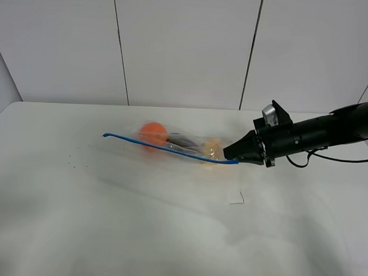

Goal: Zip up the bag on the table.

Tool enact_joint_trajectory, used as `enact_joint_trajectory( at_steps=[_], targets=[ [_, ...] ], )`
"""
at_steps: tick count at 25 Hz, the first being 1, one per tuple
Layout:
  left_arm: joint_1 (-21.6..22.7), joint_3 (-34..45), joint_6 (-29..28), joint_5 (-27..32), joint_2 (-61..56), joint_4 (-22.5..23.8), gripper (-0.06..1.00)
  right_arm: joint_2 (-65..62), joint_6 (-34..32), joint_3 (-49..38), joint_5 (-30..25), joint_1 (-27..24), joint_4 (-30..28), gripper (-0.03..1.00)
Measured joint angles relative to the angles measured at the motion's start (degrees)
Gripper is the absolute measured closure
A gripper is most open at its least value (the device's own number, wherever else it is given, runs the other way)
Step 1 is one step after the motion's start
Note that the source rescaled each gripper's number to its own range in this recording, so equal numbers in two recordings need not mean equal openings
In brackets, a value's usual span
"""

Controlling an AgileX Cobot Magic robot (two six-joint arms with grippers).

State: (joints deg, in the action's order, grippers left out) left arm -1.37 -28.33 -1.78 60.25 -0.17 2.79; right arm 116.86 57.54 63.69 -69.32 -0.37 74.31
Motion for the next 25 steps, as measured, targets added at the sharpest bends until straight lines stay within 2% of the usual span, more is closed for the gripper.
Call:
enact_joint_trajectory(
  at_steps=[1, 2, 4, 5, 8, 17, 23, 25],
  targets=[
    [0.0, 0.0, 0.0, 0.0, 0.0, 0.0, -0.05, 0.0, -0.2, 0.0, 0.2, 0.0, -0.6, 0.34],
    [0.0, 0.0, 0.0, 0.0, 0.0, 0.0, -0.05, 0.0, -0.5, 0.0, 0.6, 0.0, -1.4, 0.19],
    [0.0, 0.0, 0.0, 0.0, 0.0, 0.0, -0.05, 0.0, -1.6, 0.1, 1.7, 0.0, -3.9, 0.05],
    [0.0, 0.0, 0.0, 0.0, 0.0, 0.0, -0.05, 0.0, -2.6, 0.7, 1.7, 0.0, -6.4, 0.02],
    [0.0, 0.0, 0.0, 0.0, 0.0, 0.0, -0.05, 0.0, -9.2, 4.2, 2.2, 0.0, -16.6, -0.02],
    [0.0, 0.0, 0.0, 0.0, 0.0, 0.0, -0.05, 0.0, -34.5, 24.0, 5.2, 0.0, -48.5, -0.02],
    [0.0, 0.0, 0.0, 0.0, 0.0, 0.0, -0.05, 0.0, -44.8, 29.7, 4.9, 0.0, -64.7, -0.02],
    [0.0, 0.0, 0.0, 0.0, 0.0, 0.0, -0.05, 0.0, -46.6, 29.8, 2.8, 0.0, -67.7, -0.02]
  ],
)
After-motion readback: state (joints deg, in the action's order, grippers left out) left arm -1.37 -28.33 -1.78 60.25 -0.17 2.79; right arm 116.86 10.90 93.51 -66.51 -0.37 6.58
